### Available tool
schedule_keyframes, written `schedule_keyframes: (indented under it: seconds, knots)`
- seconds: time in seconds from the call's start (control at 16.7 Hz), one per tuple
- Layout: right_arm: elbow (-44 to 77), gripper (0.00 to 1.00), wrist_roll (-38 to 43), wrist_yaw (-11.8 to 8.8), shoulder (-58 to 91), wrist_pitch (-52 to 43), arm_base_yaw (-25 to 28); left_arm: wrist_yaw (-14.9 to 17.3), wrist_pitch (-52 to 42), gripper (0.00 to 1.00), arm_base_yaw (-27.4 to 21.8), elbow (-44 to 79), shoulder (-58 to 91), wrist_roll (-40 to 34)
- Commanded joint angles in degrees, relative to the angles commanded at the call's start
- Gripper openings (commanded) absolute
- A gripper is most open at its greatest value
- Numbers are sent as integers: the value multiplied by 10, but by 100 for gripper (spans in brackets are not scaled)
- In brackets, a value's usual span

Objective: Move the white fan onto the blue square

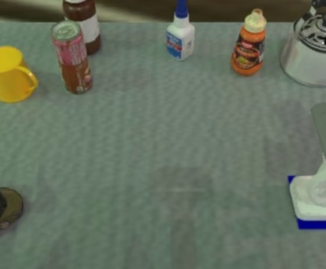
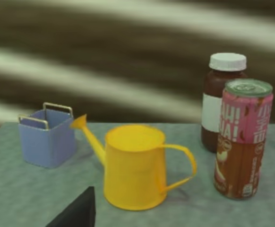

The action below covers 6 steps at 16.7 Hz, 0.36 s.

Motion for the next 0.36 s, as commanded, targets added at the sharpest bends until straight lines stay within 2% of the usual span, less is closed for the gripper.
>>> schedule_keyframes:
  seconds: [0.36]
  knots:
    - [0, 100, 0, 0, 0, 0, 0, 0, 0, 100, 0, 0, 0, 0]
